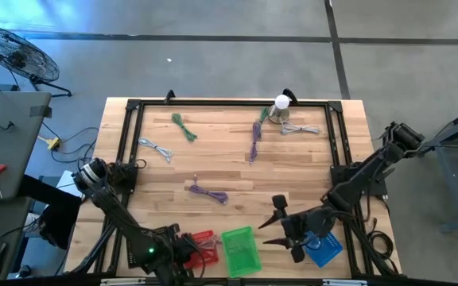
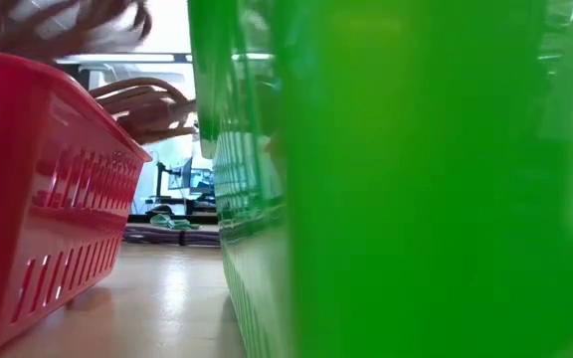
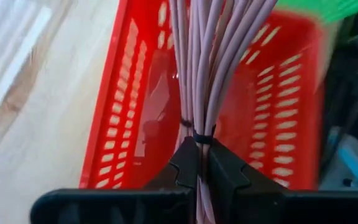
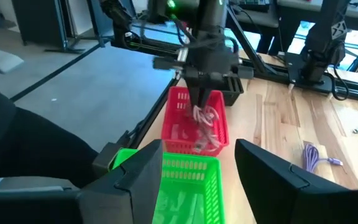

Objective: Pick & Place USB Port
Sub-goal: Put the pink USB charger into the red bin, then put the blue USB charger into the blue bin

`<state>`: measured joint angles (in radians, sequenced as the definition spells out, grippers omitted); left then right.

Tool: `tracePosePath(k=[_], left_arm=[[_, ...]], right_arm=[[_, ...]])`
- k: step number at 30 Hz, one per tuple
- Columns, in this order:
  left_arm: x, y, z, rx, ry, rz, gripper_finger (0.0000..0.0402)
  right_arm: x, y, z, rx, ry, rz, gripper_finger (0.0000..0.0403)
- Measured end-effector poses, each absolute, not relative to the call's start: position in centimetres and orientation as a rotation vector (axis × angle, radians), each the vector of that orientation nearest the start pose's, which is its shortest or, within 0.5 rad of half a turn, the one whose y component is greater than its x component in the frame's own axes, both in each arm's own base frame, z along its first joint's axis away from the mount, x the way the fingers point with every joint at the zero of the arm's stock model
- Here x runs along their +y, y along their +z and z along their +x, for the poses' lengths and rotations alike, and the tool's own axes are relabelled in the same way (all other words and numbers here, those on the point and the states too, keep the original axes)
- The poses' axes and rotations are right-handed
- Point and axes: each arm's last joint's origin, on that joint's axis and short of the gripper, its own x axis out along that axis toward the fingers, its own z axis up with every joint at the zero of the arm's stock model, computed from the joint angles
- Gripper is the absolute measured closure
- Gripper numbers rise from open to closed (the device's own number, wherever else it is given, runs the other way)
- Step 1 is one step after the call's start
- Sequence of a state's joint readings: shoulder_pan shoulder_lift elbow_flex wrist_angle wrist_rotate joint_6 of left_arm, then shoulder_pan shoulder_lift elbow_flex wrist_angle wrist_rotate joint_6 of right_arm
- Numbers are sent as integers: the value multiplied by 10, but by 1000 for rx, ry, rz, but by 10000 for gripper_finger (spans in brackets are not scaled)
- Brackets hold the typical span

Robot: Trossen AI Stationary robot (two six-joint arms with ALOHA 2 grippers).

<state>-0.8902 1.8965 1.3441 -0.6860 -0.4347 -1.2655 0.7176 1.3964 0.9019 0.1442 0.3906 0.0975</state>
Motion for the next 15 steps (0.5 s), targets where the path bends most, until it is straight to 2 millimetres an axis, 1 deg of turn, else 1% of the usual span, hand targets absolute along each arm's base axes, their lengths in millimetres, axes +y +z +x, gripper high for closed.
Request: tracePosePath(k=[2,4,10,13,15], left_arm=[[-283,184,245,1008,258,-381,390],[-283,185,245,1003,258,-383,375],[-283,185,246,984,268,-374,303],[-284,189,247,983,261,-384,274],[-283,196,249,985,260,-389,258]], right_arm=[[196,268,237,313,313,-91,208],[197,268,236,312,314,-93,208],[200,268,233,305,315,-124,208],[200,268,233,304,318,-127,208],[200,268,233,303,305,-128,208]])
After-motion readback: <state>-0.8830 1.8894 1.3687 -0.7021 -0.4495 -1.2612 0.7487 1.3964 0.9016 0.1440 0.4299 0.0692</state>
